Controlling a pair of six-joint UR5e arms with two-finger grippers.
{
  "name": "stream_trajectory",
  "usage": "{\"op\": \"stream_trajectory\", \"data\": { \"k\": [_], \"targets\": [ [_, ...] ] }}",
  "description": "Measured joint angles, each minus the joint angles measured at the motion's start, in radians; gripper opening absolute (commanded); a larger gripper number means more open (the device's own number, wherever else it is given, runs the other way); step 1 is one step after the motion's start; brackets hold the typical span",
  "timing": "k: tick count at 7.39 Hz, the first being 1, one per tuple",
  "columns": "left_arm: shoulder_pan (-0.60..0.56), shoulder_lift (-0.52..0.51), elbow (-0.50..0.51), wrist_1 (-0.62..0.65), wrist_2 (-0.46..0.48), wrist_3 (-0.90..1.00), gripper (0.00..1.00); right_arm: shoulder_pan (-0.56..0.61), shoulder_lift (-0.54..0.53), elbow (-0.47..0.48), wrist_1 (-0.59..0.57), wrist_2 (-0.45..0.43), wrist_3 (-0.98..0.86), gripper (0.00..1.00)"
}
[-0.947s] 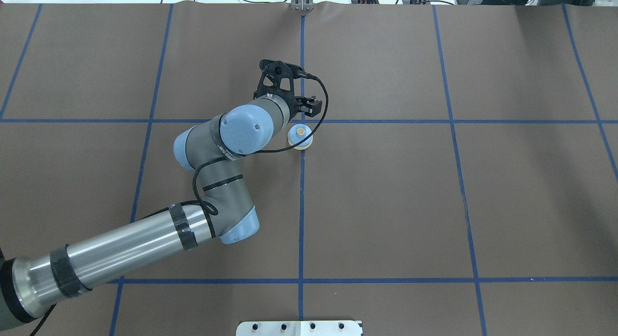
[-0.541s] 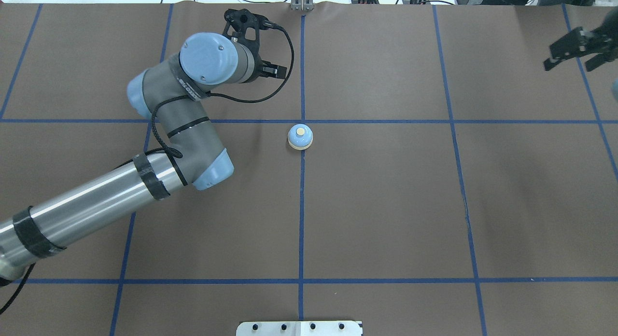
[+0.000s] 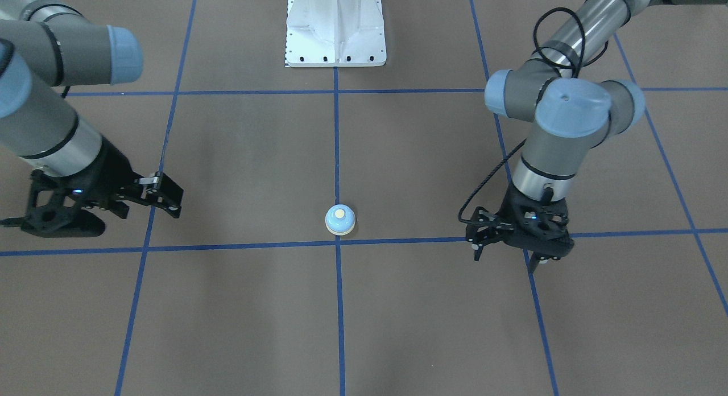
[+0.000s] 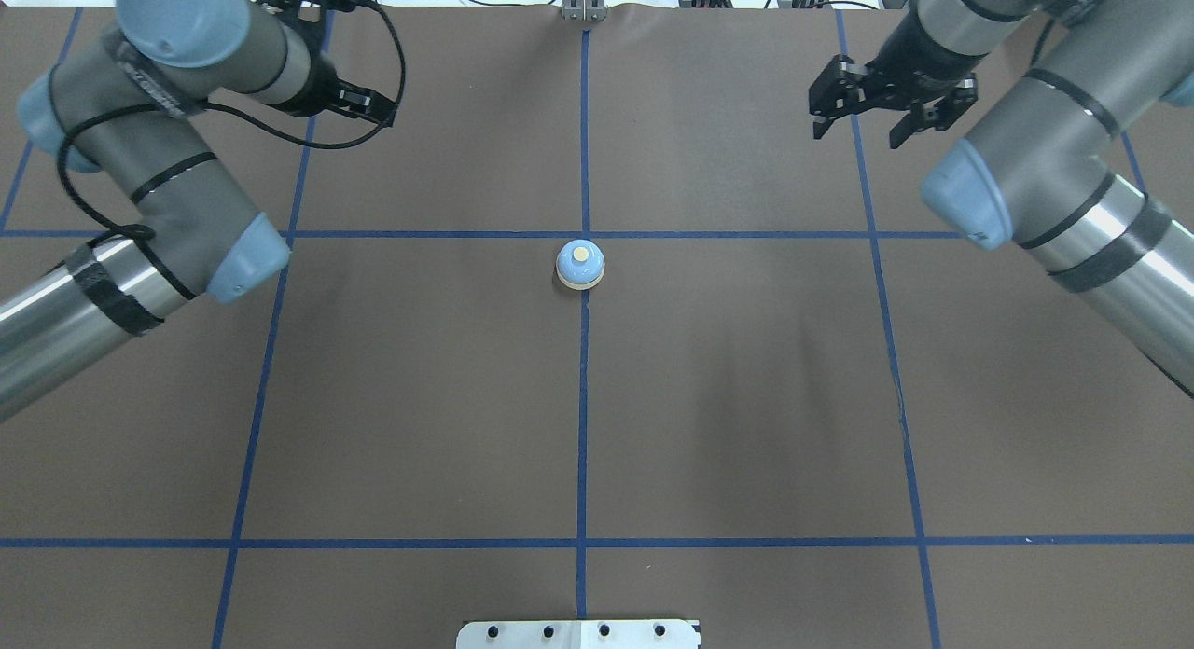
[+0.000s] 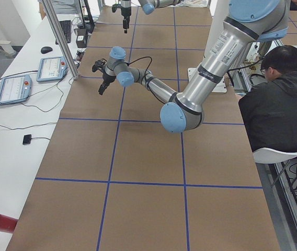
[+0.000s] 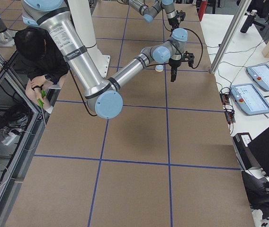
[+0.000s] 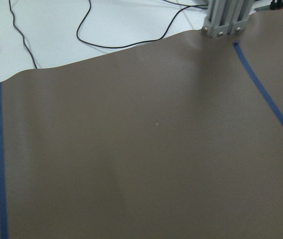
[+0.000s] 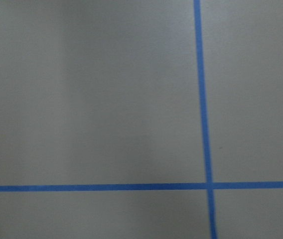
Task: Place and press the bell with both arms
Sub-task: 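Withdraw the left arm away from the bell while the right arm reaches toward it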
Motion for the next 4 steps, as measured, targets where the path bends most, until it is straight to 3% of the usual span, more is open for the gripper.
{"op": "stream_trajectory", "data": {
  "k": [2, 3, 4],
  "targets": [
    [-0.069, 0.109, -0.056, 0.039, -0.057, 0.146, 1.0, -0.084, 0.124, -0.082, 0.003, -0.034, 0.079, 0.11],
    [-0.095, 0.152, -0.078, 0.049, -0.067, 0.195, 1.0, -0.12, 0.175, -0.13, 0.014, -0.061, 0.099, 0.0],
    [-0.112, 0.189, -0.1, 0.053, -0.076, 0.226, 1.0, -0.149, 0.222, -0.187, 0.041, -0.087, 0.11, 0.0]
  ]
}}
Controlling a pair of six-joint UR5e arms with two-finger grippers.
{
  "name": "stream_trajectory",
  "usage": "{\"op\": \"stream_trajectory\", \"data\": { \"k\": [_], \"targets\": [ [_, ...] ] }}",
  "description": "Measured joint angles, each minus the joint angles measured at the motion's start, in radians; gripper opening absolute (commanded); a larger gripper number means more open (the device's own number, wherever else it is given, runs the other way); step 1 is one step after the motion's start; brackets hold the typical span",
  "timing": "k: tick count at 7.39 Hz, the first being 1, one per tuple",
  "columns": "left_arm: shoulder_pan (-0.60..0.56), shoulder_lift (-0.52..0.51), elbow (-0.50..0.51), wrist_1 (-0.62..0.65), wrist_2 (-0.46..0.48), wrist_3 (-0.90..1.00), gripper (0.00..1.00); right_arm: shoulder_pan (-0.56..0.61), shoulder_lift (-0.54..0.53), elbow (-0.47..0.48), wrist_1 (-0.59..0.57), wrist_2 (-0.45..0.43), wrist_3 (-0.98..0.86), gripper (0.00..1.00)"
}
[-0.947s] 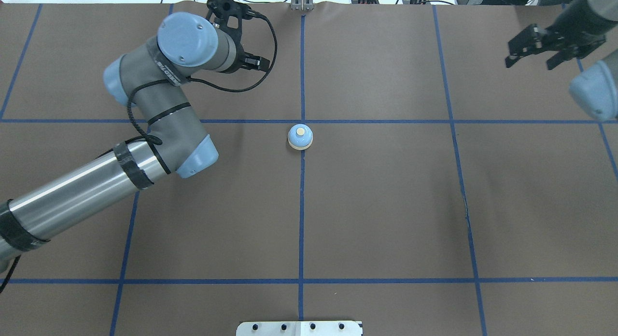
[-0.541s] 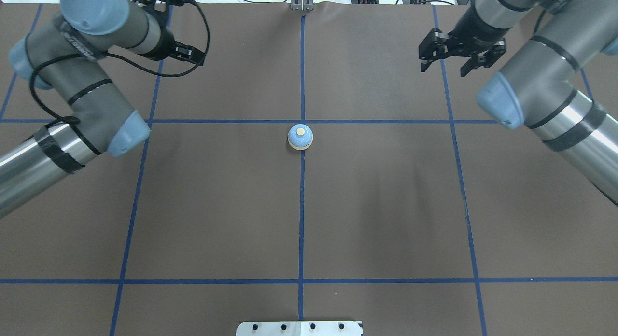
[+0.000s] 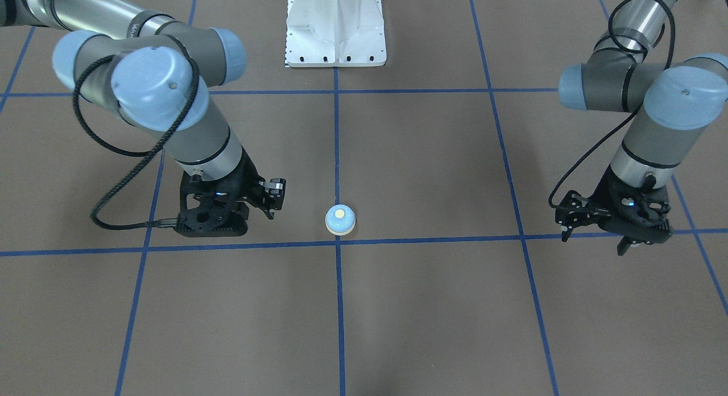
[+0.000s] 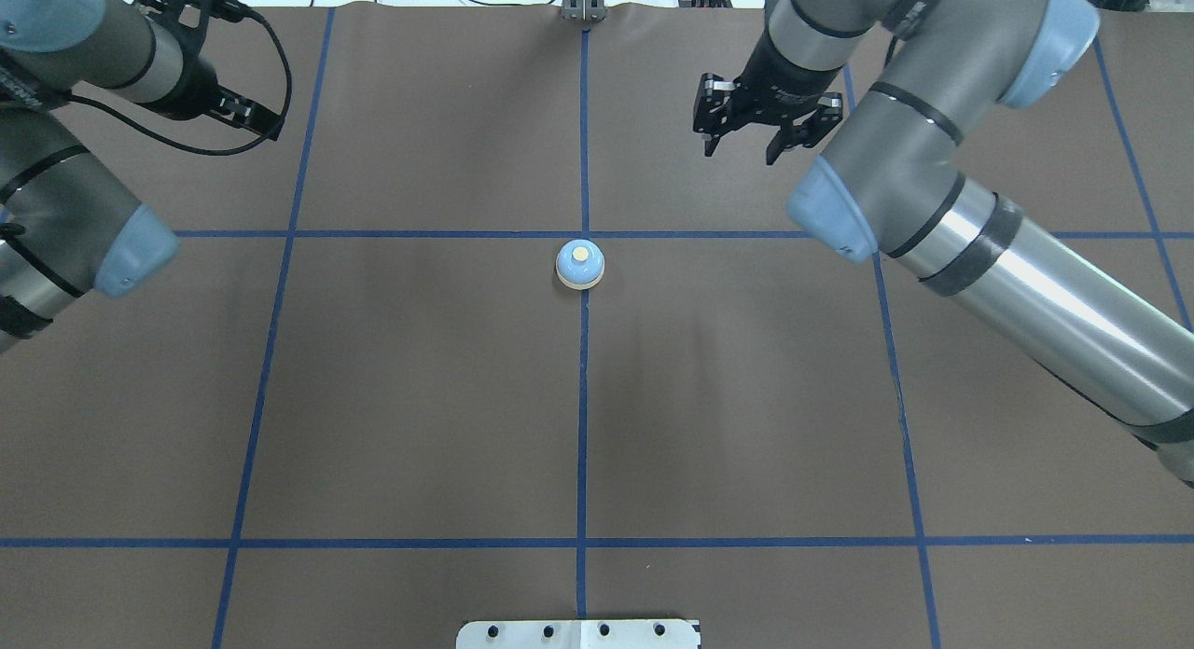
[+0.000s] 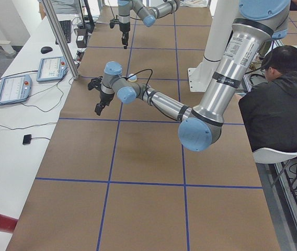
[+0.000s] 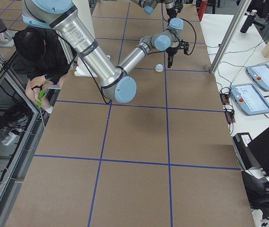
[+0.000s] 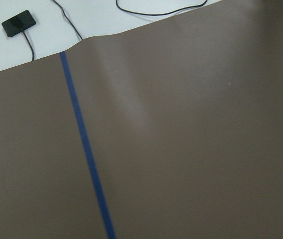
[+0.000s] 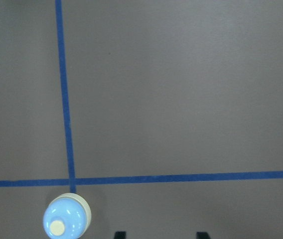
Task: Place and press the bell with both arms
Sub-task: 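Withdraw the left arm away from the bell while the right arm reaches toward it, then lower the right gripper onto the top of the bell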
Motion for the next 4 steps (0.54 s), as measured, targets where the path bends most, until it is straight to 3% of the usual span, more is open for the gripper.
{"op": "stream_trajectory", "data": {
  "k": [2, 4],
  "targets": [
    [-0.013, 0.045, -0.027, 0.003, -0.006, 0.03, 1.0, -0.054, 0.094, -0.123, 0.041, -0.044, 0.005, 0.0],
    [-0.014, 0.055, -0.035, 0.004, -0.006, 0.035, 1.0, -0.106, 0.129, -0.175, 0.051, -0.073, 0.005, 0.0]
  ]
}}
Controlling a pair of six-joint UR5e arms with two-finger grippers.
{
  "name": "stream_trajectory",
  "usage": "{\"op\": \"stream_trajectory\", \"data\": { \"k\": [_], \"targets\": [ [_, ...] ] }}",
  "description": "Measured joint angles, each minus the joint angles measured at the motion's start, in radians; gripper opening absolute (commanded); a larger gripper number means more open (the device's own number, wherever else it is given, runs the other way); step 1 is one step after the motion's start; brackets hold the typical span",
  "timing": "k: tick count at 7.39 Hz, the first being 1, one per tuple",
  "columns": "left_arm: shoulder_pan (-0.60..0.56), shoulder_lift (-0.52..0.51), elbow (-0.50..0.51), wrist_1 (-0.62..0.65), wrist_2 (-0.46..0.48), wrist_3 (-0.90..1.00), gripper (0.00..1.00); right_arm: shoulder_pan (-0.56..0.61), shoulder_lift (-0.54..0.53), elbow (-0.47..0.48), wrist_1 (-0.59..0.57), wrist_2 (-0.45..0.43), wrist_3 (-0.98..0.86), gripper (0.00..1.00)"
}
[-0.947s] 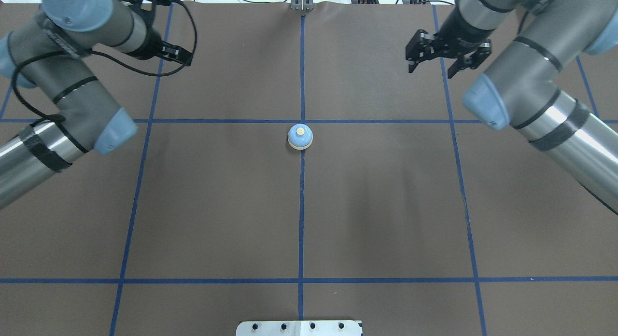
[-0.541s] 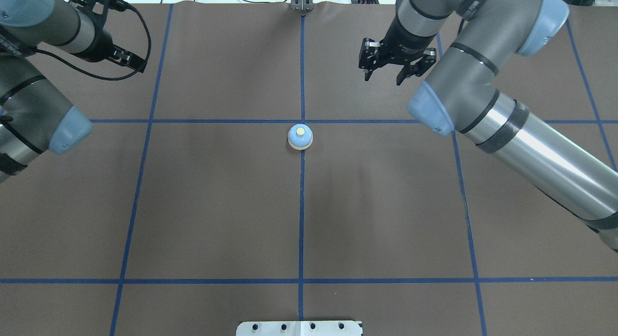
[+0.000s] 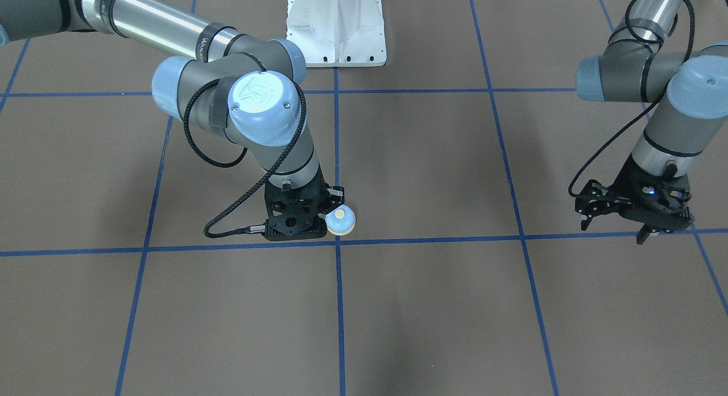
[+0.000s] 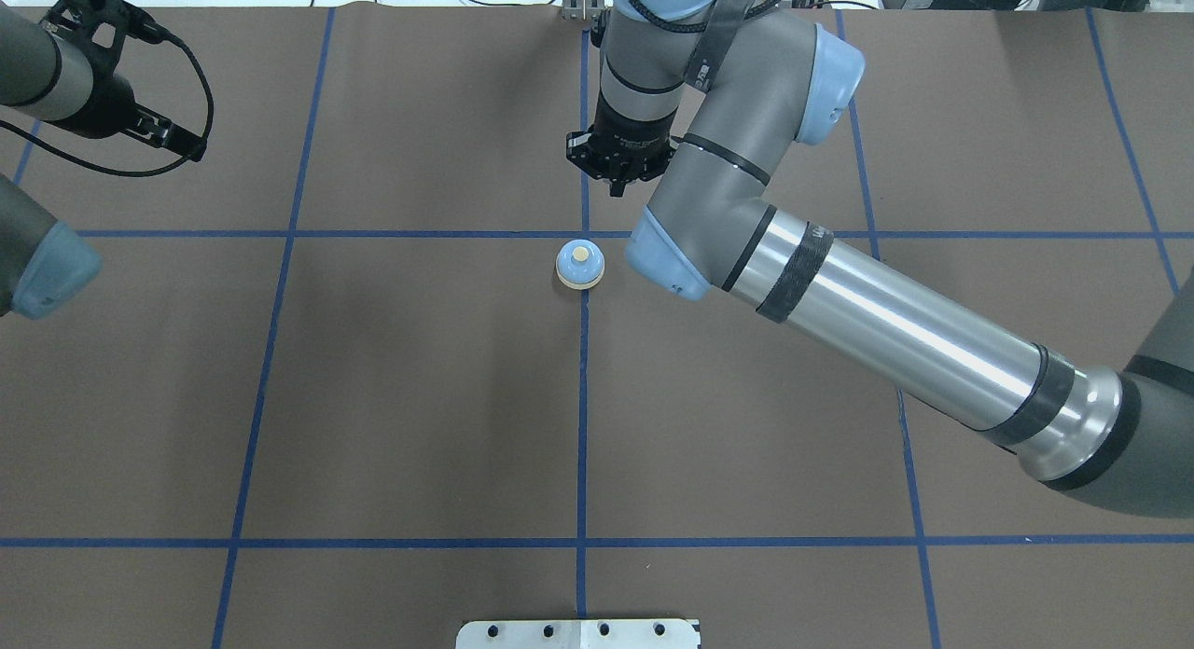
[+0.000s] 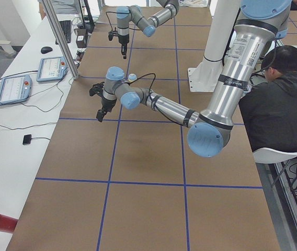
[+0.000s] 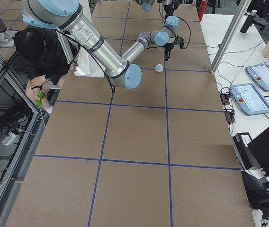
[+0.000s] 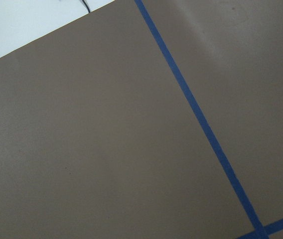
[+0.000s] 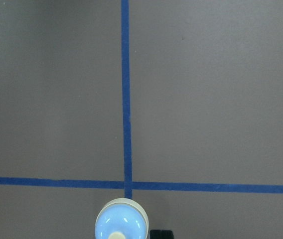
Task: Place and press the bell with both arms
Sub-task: 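Lower the right gripper onto the top of the bell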
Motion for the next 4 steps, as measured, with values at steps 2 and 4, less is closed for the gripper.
{"op": "stream_trajectory", "data": {
  "k": [2, 4],
  "targets": [
    [0.0, 0.002, -0.006, 0.0, -0.001, 0.0, 1.0, -0.036, 0.008, -0.035, 0.011, -0.025, -0.002, 0.0],
    [0.0, 0.003, -0.01, 0.0, -0.001, -0.001, 1.0, -0.054, 0.01, -0.062, 0.035, -0.034, -0.001, 0.0]
  ]
}}
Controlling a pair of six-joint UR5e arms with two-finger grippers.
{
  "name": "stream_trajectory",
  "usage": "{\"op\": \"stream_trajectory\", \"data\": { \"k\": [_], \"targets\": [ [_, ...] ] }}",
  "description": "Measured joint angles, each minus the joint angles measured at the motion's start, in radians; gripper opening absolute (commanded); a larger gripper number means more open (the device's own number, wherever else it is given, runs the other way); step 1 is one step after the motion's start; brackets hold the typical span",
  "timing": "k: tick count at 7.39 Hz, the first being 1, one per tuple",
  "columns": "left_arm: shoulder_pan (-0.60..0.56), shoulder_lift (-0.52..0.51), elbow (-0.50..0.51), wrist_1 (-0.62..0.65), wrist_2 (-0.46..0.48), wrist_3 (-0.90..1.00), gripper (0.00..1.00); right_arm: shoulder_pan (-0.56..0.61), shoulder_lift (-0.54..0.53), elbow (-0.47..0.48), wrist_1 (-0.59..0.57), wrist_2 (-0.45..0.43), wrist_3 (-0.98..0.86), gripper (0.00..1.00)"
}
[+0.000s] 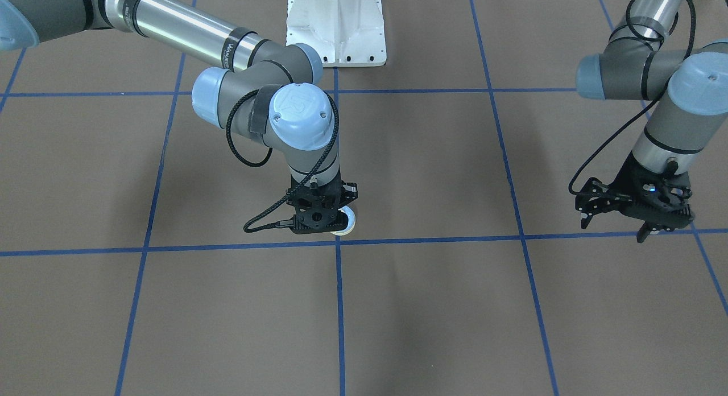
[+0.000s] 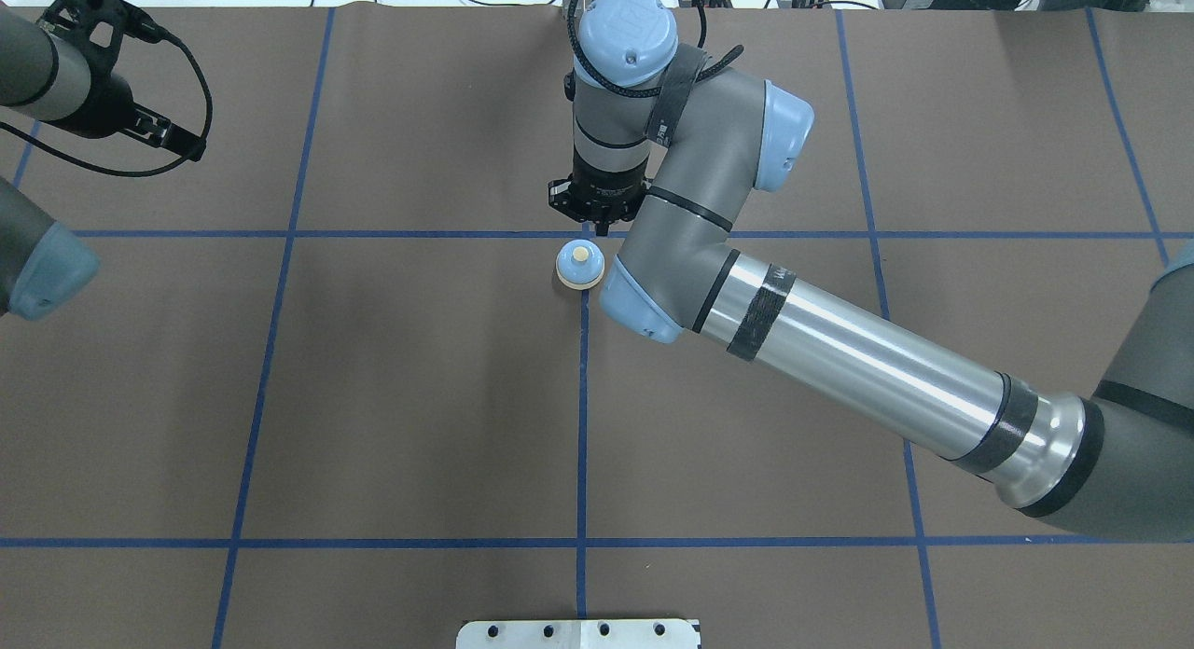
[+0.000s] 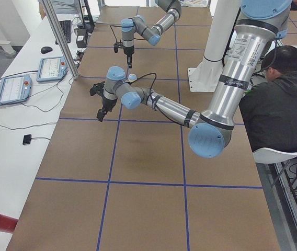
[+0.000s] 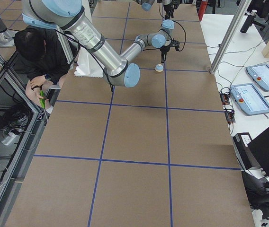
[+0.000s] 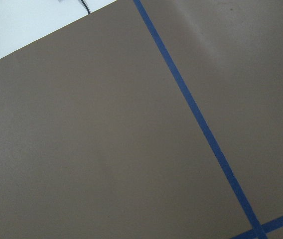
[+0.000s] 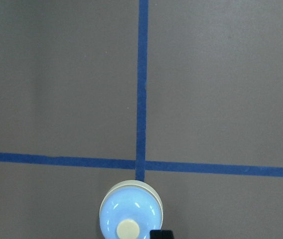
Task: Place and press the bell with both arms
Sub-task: 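Lower the right gripper onto the top of the bell, then press down on the bell's top button with the right gripper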
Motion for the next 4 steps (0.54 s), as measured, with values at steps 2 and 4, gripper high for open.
{"op": "stream_trajectory", "data": {
  "k": [2, 4],
  "targets": [
    [0.001, 0.0, -0.001, 0.0, 0.0, -0.001, 1.0, -0.005, 0.033, -0.061, 0.04, -0.004, 0.001, 0.0],
    [0.001, 0.0, 0.0, 0.0, 0.0, -0.002, 1.0, -0.013, 0.06, -0.106, 0.06, -0.013, 0.002, 0.0]
  ]
}}
